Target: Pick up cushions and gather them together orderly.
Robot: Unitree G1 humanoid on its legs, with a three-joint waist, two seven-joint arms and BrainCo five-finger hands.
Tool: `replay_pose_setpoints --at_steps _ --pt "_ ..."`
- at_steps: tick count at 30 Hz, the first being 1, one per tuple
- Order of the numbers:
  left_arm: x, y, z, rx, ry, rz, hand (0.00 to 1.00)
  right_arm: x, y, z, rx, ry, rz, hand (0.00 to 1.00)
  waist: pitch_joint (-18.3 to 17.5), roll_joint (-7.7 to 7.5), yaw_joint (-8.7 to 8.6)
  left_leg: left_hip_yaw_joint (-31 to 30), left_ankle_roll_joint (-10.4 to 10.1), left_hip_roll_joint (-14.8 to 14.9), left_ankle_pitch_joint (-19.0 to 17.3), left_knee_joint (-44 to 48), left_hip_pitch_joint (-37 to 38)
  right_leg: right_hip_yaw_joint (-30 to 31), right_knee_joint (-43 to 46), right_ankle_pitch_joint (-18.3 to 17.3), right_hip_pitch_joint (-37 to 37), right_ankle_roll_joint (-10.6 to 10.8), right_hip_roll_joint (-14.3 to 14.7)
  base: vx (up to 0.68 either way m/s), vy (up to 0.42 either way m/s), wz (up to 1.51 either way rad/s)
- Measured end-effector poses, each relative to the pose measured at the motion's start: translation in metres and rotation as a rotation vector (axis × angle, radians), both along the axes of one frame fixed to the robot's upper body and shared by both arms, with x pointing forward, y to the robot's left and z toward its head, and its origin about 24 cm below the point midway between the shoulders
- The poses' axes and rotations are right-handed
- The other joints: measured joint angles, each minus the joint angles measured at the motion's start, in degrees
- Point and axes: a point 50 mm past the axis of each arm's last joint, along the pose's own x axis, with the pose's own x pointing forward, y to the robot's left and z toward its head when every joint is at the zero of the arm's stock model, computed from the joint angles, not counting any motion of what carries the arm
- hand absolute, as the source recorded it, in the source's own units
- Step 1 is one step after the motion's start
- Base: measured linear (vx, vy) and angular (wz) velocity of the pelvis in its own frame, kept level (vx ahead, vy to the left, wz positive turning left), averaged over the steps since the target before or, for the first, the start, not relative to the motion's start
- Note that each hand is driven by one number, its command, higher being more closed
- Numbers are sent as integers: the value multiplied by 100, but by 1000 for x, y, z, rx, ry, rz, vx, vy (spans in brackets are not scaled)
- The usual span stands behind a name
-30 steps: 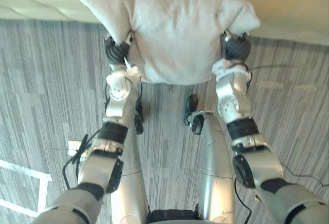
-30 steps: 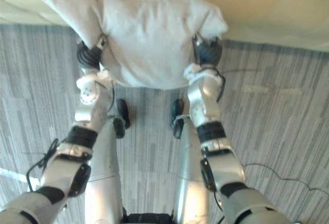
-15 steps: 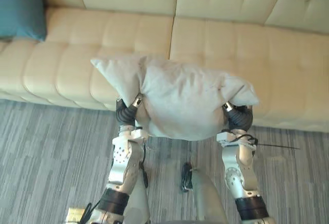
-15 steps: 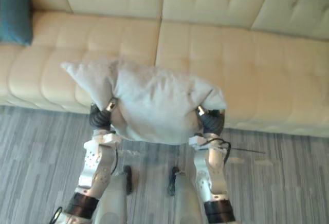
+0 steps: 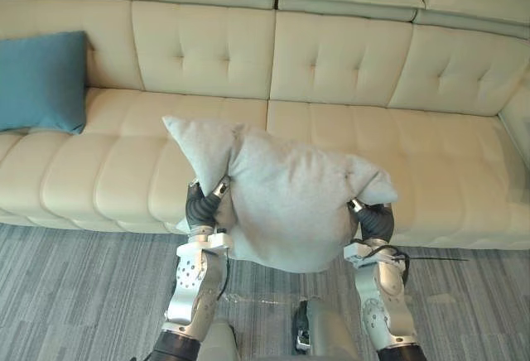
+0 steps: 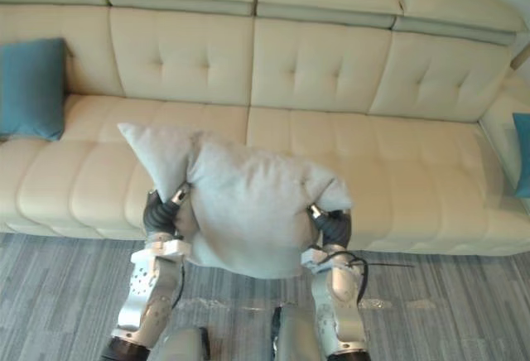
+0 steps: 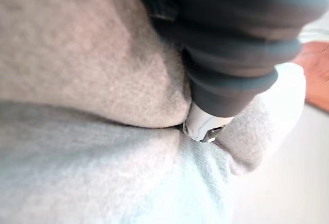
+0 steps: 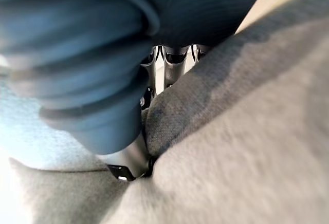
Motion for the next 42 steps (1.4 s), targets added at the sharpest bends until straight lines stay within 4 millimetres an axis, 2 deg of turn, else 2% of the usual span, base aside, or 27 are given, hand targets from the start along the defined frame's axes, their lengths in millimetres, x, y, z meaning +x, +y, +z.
replay_pose_setpoints --at_steps 1,2,3,4,5,6,7,8,10,12,13,14,15,16,17,18,19,21,25,28,32,35,40,42 --pt "1 -8 -12 24 49 -50 100 -4 -10 -6 -22 33 -20 100 -35 128 -96 -221 -327 72 30 -117 237 30 -463 738 225 -270 140 443 -192 44" --pt "0 -10 -15 25 67 -61 100 -5 -12 -8 -28 45 -26 100 -59 190 -93 -268 -332 141 38 -70 240 -28 -444 657 256 -257 186 553 -246 35" --pt "-4 -16 -22 24 111 -86 100 -11 -19 -12 -34 72 -47 100 -82 292 -128 -519 -434 301 159 729 15 -207 -138 400 363 -503 290 567 -232 21" --pt "-6 -22 -27 13 138 -104 100 -19 -24 -13 -39 86 -65 100 -64 353 -139 -733 -416 419 527 1991 -420 -386 -28 195 664 -674 368 458 -212 25" --pt "-6 -24 -28 9 143 -110 100 -21 -25 -13 -40 87 -70 100 -62 357 -132 -746 -338 467 764 2453 -583 -432 -31 130 783 -721 393 443 -202 24" --pt "-8 -26 -29 3 145 -125 100 -26 -27 -10 -41 79 -78 100 -57 366 -87 -709 -241 618 951 3370 -927 -475 -72 25 1078 -825 463 332 -120 5" --pt "-9 -28 -29 2 144 -137 100 -31 -27 -3 -39 54 -89 100 -52 370 -43 -570 -153 722 994 4118 -1194 -509 -198 -54 1419 -874 510 468 -172 4" --pt "-9 -31 -25 -4 121 -152 100 -34 -27 11 -38 -10 -97 100 -59 370 18 -280 -20 815 933 4482 -1553 -509 -415 -129 1839 -889 508 412 -131 -3" --pt "-8 -33 -17 -19 89 -159 100 -33 -27 23 -36 -74 -106 100 -118 386 93 -20 95 865 854 4151 -1774 -521 -590 -162 1993 -852 478 284 -56 -8" --pt "-6 -39 -10 -49 57 -163 100 -30 -29 32 -36 -120 -122 100 -157 451 129 138 104 816 769 2926 -1841 -572 -790 -173 2208 -825 454 220 23 2" --pt "-6 -42 -7 -58 48 -169 100 -30 -31 32 -38 -116 -135 100 -213 472 137 94 39 654 824 1883 -1643 -590 -779 -224 2286 -738 451 266 120 2" --pt "-7 -45 -7 -65 44 -175 100 -31 -35 31 -44 -109 -151 100 -327 540 174 7 -3 510 1217 998 -1431 -561 -749 -318 2318 -584 477 267 148 -5" --pt "-8 -48 -6 -68 42 -186 100 -31 -39 30 -49 -106 -165 100 -397 649 188 -85 51 433 1711 535 -1292 -523 -695 -395 2342 -473 547 222 161 -8" --pt "-8 -49 -6 -64 41 -193 100 -31 -40 29 -47 -100 -172 100 -428 680 184 -64 18 451 1559 448 -1225 -508 -677 -426 2367 -436 566 178 156 16" --pt "-8 -51 -7 -51 44 -210 100 -30 -42 21 -29 -67 -196 100 -492 552 96 -61 -126 309 1462 141 -1011 -468 -529 -516 2347 -334 435 208 207 17" --pt "-9 -51 -7 -42 45 -220 100 -31 -42 14 -14 -40 -211 100 -549 360 111 11 -113 151 1515 -88 -872 -324 -379 -561 2271 -260 272 161 162 16" --pt "-9 -51 -8 -39 45 -222 100 -31 -42 13 -11 -34 -212 100 -576 316 125 51 -110 116 1518 -138 -846 -267 -361 -581 2256 -228 242 121 146 -4" --pt "-8 -50 -7 -29 40 -222 100 -28 -40 13 -4 -31 -208 100 -687 113 137 175 -31 -154 1541 -329 -726 -59 -354 -624 2258 -153 8 91 164 0" --pt "-5 -49 -3 -22 22 -226 100 -20 -40 13 -1 -38 -204 100 -735 26 144 257 47 -291 1551 -424 -668 103 -442 -620 2273 -147 -107 16 116 -5" --pt "-2 -51 1 18 4 -263 100 -17 -45 5 -2 -2 -224 100 -754 -12 127 256 118 -390 1631 -621 -587 229 -748 -593 2424 -102 -152 -43 52 1" --pt "-3 -49 -1 49 7 -278 100 -16 -46 -3 -1 40 -224 100 -763 -16 117 265 129 -448 1907 -1029 -479 286 -958 -510 2402 -40 -149 -64 0 0" --pt "-3 -45 -2 72 9 -275 100 -5 -44 -5 2 46 -212 100 -763 -17 117 334 116 -441 2157 -1421 -416 348 -1079 -379 2283 -65 -97 -41 -15 -12" --pt "6 -39 7 100 -23 -242 100 21 -39 13 -49 -11 -194 100 -759 -21 123 438 133 -399 2404 -1728 -532 466 -1154 -191 2034 -66 -33 -15 -6 -13" --pt "21 -36 23 104 -78 -202 100 40 -33 37 -92 -90 -182 100 -729 -8 136 435 146 -355 2484 -1722 -778 464 -1171 -99 1795 -80 11 -53 10 -3"
